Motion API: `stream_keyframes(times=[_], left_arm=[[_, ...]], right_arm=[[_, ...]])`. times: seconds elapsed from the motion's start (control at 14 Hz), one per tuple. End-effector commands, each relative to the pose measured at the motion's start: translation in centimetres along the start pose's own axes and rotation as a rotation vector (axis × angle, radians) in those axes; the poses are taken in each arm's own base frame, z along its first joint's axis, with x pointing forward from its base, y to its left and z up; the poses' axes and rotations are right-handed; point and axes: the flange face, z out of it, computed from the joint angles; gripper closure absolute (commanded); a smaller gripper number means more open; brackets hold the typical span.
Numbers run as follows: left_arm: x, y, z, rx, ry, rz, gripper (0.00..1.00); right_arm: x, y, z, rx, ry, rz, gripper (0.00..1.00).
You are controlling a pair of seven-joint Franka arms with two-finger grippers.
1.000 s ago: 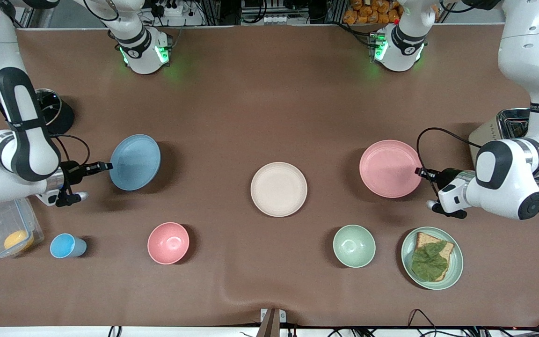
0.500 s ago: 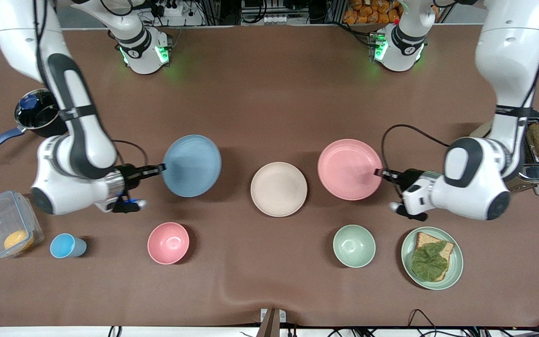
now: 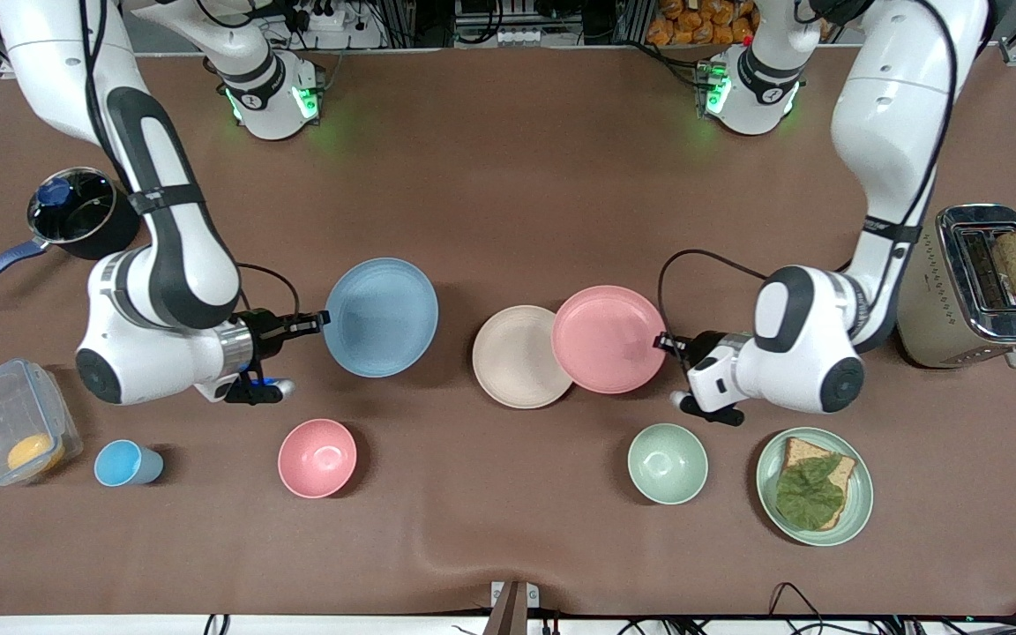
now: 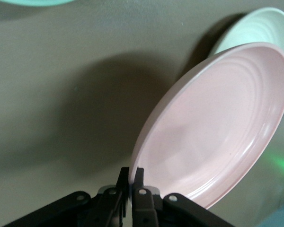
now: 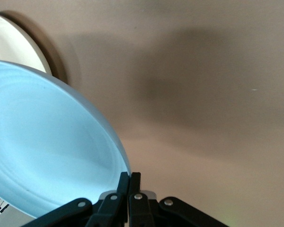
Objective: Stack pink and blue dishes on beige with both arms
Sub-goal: 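Lower the pink plate onto the beige plate and open the left gripper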
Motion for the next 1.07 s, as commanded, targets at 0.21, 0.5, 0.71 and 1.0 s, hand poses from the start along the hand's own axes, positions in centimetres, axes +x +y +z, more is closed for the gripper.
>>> stream_keyframes(times=[0.21,0.5,0.71,1.0], left_arm=[[2.9,7.2,4.9,-0.005,0.149,-0.104,1.00],[3.4,9.5,6.5,-0.008,0.204,-0.132,1.00],[3.3,9.7,6.3,-0.021,0.203,-0.149,1.00],[2.4,11.1,6.0,-0.041,0.181,-0.137,1.00]], right_arm=[[-0.1,1.6,-1.5,0.045,-0.006,-0.013,1.00],[-0.1,1.3,-1.4,0.044,-0.010,-0.009,1.00],[-0.1,0.8,-1.1,0.041,-0.014,-0.010,1.00],[-0.2,0.5,-1.1,0.040,-0.015,-0.010,1.00]])
